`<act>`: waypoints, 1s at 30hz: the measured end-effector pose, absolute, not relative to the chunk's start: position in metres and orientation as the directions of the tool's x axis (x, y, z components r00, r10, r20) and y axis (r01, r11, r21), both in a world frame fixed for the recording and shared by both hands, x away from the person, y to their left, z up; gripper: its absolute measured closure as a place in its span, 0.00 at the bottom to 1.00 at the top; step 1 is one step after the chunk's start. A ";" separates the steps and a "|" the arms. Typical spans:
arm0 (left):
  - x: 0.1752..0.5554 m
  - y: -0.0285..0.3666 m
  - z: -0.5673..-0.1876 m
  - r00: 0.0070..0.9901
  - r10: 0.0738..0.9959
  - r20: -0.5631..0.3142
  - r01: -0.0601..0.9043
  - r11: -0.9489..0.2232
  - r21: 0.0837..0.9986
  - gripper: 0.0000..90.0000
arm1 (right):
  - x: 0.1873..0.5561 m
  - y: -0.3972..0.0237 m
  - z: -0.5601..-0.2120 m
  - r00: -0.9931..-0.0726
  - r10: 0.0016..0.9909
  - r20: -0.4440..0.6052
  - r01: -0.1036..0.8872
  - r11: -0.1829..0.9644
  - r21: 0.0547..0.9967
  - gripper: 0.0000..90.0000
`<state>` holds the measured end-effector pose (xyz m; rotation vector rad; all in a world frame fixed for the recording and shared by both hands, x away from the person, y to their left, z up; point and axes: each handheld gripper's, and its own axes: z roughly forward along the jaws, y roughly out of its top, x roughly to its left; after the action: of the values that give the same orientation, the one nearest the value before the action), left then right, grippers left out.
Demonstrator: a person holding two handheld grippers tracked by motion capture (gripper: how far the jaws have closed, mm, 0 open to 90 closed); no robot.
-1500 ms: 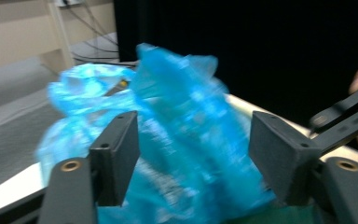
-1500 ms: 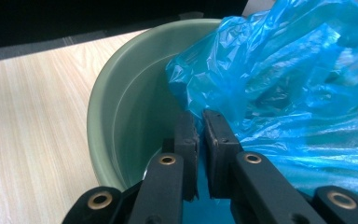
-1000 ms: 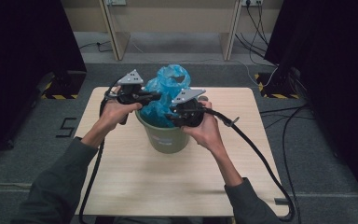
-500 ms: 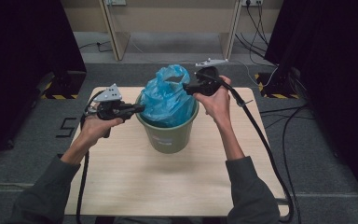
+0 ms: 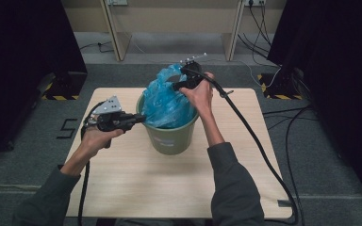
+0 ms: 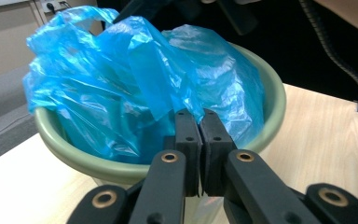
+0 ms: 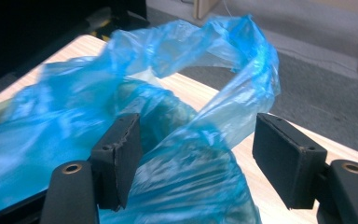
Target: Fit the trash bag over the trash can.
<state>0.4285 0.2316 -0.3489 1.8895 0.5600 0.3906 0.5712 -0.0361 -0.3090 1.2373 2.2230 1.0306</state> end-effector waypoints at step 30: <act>0.397 0.219 -0.359 0.877 0.481 -0.023 0.176 -0.277 0.944 0.95 | 0.452 -0.119 -0.316 -0.674 0.718 -0.173 0.368 0.530 0.764 1.00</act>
<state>0.3967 0.2193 -0.3585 1.8535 0.4910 0.3177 0.4523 -0.1193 -0.3157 0.8833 2.2976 0.9886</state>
